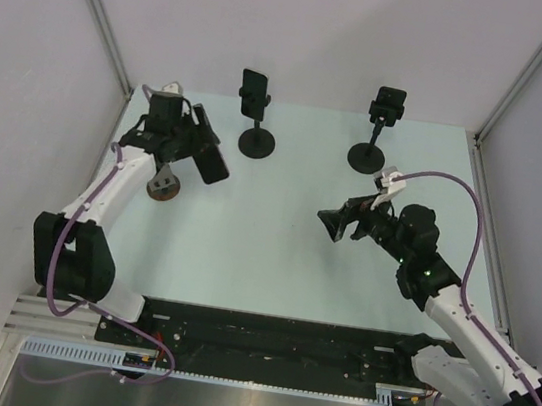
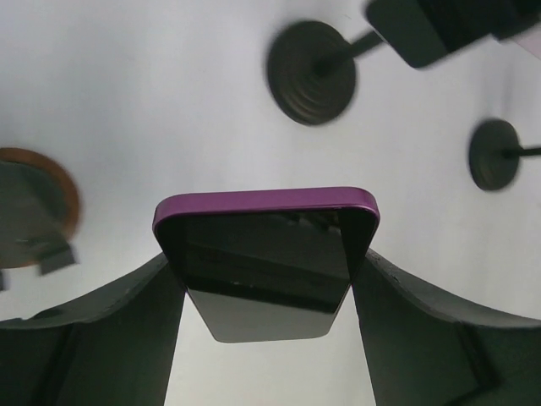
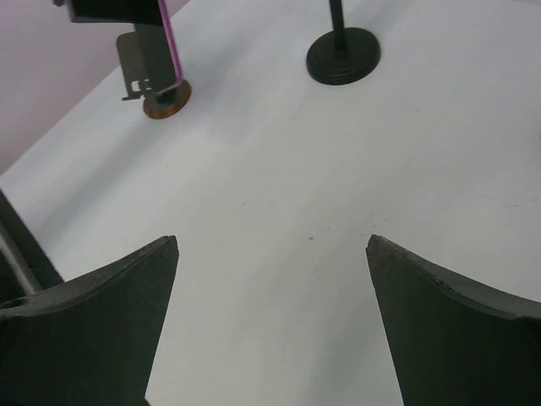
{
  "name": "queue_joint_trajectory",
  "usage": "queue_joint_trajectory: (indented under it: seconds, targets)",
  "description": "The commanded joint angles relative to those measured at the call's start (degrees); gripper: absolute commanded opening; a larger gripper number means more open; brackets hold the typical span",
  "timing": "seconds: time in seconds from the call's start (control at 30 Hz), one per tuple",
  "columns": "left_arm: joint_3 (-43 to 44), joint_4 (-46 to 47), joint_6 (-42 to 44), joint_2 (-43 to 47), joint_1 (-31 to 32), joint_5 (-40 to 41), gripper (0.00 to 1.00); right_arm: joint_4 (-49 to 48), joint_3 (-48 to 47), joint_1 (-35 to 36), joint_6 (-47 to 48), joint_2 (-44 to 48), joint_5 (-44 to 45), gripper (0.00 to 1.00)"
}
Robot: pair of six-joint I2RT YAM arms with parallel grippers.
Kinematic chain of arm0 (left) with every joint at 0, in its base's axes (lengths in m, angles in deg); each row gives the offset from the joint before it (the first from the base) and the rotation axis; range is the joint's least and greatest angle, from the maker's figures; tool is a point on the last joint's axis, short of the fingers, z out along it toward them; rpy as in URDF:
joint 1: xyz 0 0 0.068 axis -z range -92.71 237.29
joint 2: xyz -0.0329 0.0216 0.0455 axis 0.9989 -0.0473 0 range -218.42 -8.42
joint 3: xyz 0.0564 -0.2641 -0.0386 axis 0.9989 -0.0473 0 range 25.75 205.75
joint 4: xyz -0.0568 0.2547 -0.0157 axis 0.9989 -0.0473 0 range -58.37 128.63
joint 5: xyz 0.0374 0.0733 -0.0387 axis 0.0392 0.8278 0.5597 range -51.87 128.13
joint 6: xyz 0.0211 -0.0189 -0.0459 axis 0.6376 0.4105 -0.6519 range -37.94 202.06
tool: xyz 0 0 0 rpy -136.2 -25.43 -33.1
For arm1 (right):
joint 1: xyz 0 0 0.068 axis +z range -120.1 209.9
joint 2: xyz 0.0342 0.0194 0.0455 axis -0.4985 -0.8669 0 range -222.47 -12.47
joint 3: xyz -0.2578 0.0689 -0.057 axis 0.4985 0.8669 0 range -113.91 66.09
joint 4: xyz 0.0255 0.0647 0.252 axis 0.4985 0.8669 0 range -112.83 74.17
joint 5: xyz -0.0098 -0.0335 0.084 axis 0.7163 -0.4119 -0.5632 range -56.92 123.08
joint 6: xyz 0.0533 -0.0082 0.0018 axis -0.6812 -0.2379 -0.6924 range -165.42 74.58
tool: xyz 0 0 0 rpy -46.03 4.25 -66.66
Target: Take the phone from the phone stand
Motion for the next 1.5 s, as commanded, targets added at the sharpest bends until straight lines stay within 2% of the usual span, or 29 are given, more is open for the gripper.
queue_joint_trajectory:
  seconds: [0.0, 0.27, 0.33, 0.47, 0.67, 0.9, 1.0, 1.03, 1.1, 1.27, 1.3, 1.37, 1.4, 1.47]
  targets:
    - [4.81, 1.29, -7.65, -0.76, 5.61, -7.71, 0.00, -7.85, -0.23, 0.03, -7.21, -3.06, -5.53, 1.00]
    - [9.11, 1.46, -12.94, -5.86, 15.72, -11.59, 0.00, -14.36, -0.23, -0.32, -15.48, -12.71, -8.34, 1.00]
    - [10.08, 1.55, -14.52, -7.61, 17.13, -12.20, 0.00, -16.73, -0.23, -0.50, -15.83, -15.10, -10.10, 0.93]
    - [11.22, 2.25, -17.60, -10.43, 20.82, -13.61, 0.00, -20.95, -0.23, 0.20, -15.66, -19.15, -10.20, 0.89]
    - [11.84, 4.45, -22.43, -13.16, 23.02, -16.42, 0.00, -27.36, -0.23, 0.99, -16.80, -24.33, -8.96, 0.81]
    - [12.54, 5.68, -23.75, -13.86, 23.73, -18.09, 0.00, -30.89, -0.23, 2.14, -17.68, -28.99, -8.17, 0.72]
    - [12.28, 5.94, -24.02, -13.86, 23.82, -18.53, 0.00, -32.47, -0.23, 2.40, -18.21, -30.58, -8.43, 0.63]
    - [12.19, 6.03, -23.93, -13.78, 23.82, -18.71, 0.00, -32.91, -0.23, 2.49, -18.38, -30.84, -8.52, 0.55]
    - [12.02, 6.12, -24.02, -13.69, 23.91, -19.06, 0.00, -33.79, -0.23, 2.49, -18.82, -31.37, -8.52, 0.47]
    - [11.23, 6.38, -23.58, -12.90, 24.00, -19.41, 0.00, -33.88, -0.23, 2.49, -19.79, -30.59, -8.26, 0.11]
    - [11.05, 6.47, -23.49, -12.72, 24.08, -19.50, 0.00, -33.62, -0.23, 2.49, -20.14, -30.14, -8.17, 0.00]
    - [10.70, 6.47, -22.88, -12.19, 24.08, -19.42, 0.02, -32.39, -0.23, 2.40, -20.23, -29.18, -8.08, 0.00]
    - [10.70, 6.56, -22.53, -12.02, 24.00, -19.41, 0.10, -31.86, -0.23, 2.31, -20.23, -27.87, -8.08, 0.00]
    - [10.70, 6.65, -21.30, -11.23, 24.00, -18.89, 0.19, -29.67, -0.23, 2.23, -20.23, -26.37, -8.00, 0.00]
